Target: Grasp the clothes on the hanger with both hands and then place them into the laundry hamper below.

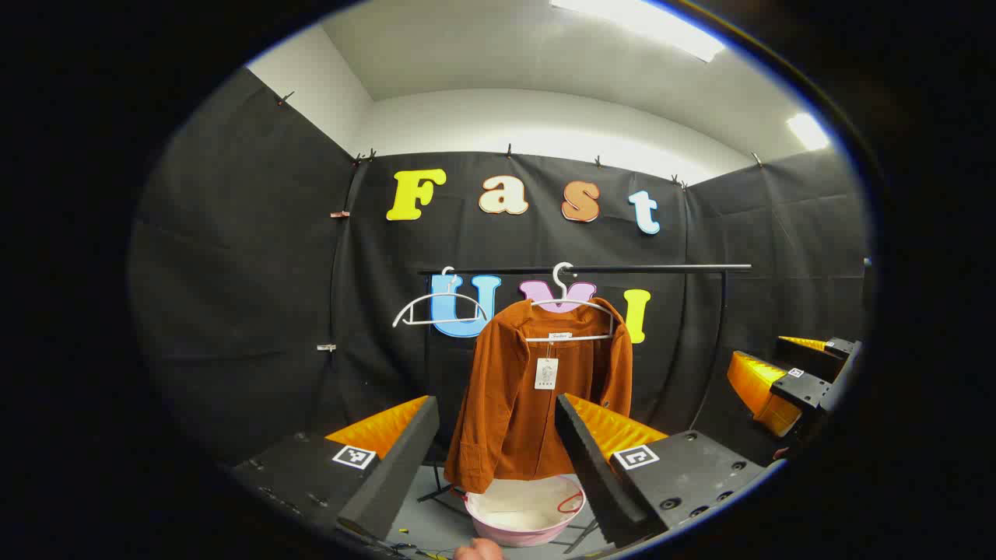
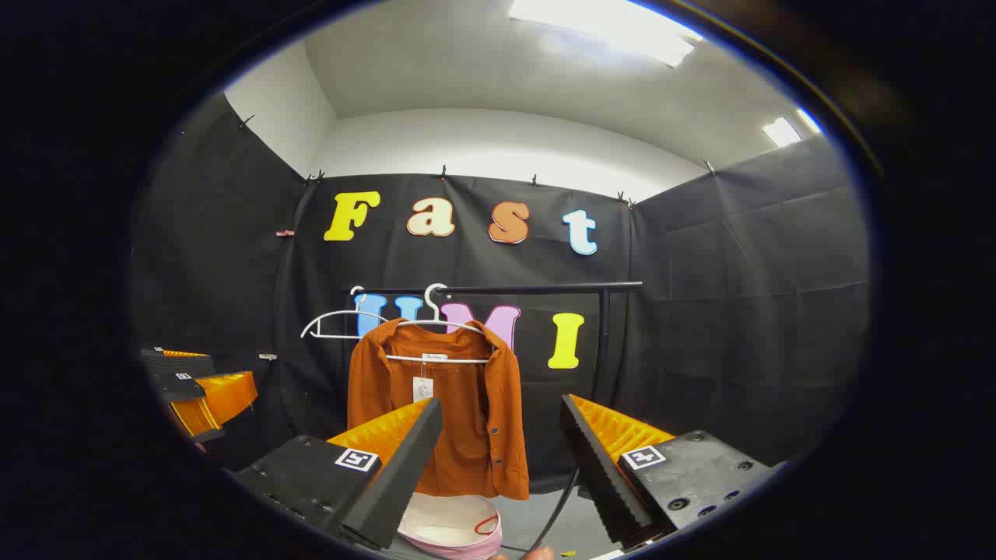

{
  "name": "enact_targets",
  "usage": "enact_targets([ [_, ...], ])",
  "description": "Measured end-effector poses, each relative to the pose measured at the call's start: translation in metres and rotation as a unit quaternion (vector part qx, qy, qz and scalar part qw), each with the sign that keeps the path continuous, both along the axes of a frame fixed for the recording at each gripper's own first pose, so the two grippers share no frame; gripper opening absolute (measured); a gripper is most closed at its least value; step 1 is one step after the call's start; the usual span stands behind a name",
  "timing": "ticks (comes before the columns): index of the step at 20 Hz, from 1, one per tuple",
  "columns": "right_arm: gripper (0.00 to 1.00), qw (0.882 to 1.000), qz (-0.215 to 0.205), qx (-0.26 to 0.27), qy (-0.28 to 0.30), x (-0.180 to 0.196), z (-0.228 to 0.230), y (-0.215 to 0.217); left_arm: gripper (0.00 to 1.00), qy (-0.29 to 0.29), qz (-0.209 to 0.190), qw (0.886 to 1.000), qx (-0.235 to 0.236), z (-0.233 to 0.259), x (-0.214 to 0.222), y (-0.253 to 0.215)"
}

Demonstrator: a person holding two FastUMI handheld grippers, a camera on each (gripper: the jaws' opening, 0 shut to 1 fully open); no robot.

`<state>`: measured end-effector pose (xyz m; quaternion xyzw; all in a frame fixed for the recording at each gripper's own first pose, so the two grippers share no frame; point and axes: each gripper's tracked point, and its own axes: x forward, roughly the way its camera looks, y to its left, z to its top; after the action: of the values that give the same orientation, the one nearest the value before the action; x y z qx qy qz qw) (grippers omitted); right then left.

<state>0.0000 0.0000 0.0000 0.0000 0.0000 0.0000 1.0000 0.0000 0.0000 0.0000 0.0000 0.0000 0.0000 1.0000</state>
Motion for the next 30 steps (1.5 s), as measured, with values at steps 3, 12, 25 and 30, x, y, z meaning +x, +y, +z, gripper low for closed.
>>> enact_targets([
  [3,0.97,1.000,-0.001,0.000,0.000,-0.003,0.002,0.000,0.95,-0.005,0.000,1.000,-0.006,0.004,-0.002,0.001],
  [12,0.97,1.000,-0.001,-0.002,-0.002,-0.006,0.005,0.000,0.95,-0.003,0.009,1.000,-0.006,0.002,-0.002,0.011],
  [25,0.97,1.000,-0.004,0.007,0.003,0.035,-0.008,-0.006,0.92,0.000,-0.020,1.000,-0.006,-0.005,0.049,-0.016],
  [30,0.97,1.000,0.008,0.021,-0.003,0.113,-0.030,-0.006,0.95,-0.009,-0.019,1.000,0.008,-0.011,0.129,-0.032],
])
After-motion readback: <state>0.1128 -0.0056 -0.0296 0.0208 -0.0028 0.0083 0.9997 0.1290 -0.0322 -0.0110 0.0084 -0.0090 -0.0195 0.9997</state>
